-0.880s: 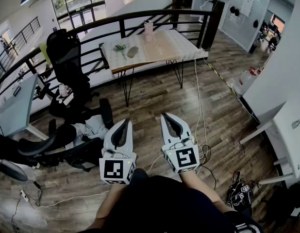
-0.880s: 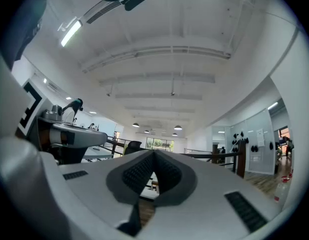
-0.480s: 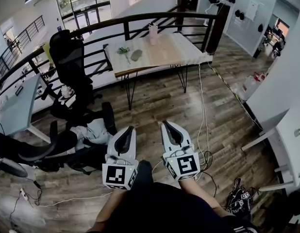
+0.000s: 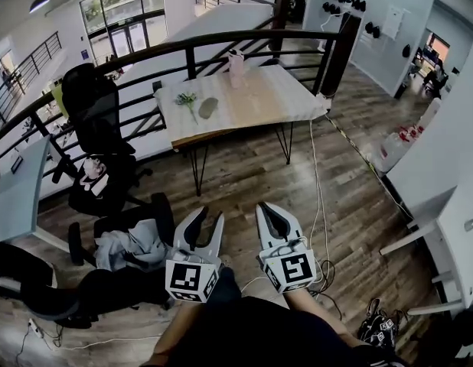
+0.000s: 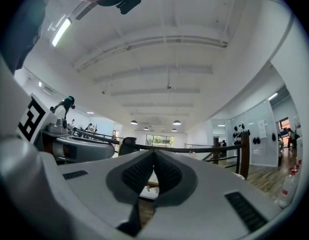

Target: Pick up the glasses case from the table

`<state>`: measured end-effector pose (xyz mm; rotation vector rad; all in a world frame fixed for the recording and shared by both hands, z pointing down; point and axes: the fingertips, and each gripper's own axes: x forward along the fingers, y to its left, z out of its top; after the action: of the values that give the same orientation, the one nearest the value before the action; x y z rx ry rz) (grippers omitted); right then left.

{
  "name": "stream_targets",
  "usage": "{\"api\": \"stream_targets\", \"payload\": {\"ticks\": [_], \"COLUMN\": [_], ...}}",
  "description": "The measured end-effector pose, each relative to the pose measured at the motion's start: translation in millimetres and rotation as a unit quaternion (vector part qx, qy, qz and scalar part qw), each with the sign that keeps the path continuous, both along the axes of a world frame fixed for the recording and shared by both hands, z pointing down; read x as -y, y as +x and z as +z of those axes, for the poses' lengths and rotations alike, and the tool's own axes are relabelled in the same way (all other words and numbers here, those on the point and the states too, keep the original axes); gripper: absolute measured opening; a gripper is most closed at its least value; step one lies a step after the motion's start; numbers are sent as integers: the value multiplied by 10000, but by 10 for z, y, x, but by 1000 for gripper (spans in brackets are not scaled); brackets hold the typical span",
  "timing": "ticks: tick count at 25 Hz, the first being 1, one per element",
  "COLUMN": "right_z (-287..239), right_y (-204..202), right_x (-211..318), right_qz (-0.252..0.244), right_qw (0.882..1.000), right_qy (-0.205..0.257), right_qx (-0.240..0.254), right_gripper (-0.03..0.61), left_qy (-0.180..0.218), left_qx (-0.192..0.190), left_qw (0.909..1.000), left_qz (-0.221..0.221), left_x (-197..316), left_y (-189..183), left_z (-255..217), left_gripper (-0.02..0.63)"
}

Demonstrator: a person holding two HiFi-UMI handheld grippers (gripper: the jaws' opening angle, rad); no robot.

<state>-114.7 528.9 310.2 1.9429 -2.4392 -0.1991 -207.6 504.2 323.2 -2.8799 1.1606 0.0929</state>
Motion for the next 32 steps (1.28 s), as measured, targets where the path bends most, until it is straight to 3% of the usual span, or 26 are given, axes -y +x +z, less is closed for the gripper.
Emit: {"api": "stream_targets", "payload": {"ticks": [7,12,16,26,32], "right_z": [-177,-109,-126,223,228], "right_y": [196,337,267,468,483], "right_x": [1193,1904,2313,2522,2638], "right_qz": [-59,74,-91,233,118], "right_qw": [9993,9997,9996,9990,9997], "right_qy": [373,47,198,-353,-88], "right_qx": [69,217,195,151,173], "right_gripper": [9,9,9,9,9], "left_qy": [169,241,144,-69,-125], "left_qx": [132,132,144,100,127], "left_qw": [9997,9996,9998,9998,9998], "left_qz": [-79,-88,-93,137,135], "left_x": [1164,1856,2241,2568,2615], "left_y": [88,130,95,255,286], "left_z": [-59,-71,-40,182,230], "left_gripper": [133,133,133,133,133]}}
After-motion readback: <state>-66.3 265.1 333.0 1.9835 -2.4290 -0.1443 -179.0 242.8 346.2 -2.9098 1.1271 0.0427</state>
